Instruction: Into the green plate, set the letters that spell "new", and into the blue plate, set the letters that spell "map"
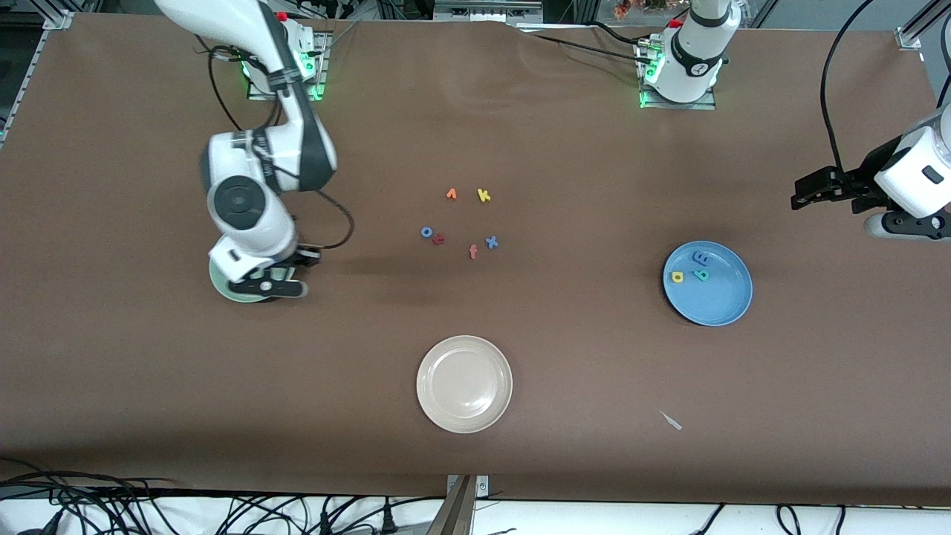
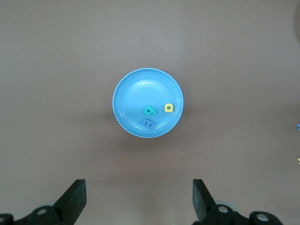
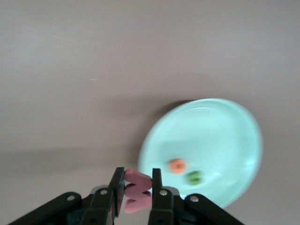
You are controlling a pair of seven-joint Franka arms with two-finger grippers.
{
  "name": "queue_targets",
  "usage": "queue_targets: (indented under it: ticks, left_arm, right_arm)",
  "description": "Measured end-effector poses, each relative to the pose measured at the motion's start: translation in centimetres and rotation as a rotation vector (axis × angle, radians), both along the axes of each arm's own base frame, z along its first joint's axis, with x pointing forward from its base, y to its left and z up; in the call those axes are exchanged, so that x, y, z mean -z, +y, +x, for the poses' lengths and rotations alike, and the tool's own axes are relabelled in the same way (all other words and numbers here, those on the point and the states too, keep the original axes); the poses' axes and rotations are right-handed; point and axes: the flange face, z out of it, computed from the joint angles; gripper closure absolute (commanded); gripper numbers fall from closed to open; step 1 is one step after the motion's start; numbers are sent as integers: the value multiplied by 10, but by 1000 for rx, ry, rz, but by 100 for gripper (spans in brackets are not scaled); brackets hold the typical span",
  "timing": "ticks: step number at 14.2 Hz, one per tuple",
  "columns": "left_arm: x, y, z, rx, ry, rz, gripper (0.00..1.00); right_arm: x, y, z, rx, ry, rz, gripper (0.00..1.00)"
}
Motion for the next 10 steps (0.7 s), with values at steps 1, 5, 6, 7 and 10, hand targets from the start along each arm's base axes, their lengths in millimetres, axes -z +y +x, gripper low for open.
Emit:
queue_targets:
  ticks: [1,5,6,7,10]
  left_arm:
    - [0,0,0,0,0,0,0]
    - [0,0,0,0,-1,0,0]
    - [-1,1,0,-1,-1,0,0]
    - [-1,1,0,-1,-1,0,0]
    - [-1,1,0,-1,-1,0,0]
  right_arm:
    - [-6,-25,-1,-30,13,7,100]
    - [-4,-103,-23,-133,6,51,93]
    - [5,-120,-31,-156,-18,55,82]
    - [16,-132,-41,-168,-36,56,79]
    - [39,-141,-63,-171,-40,60,66]
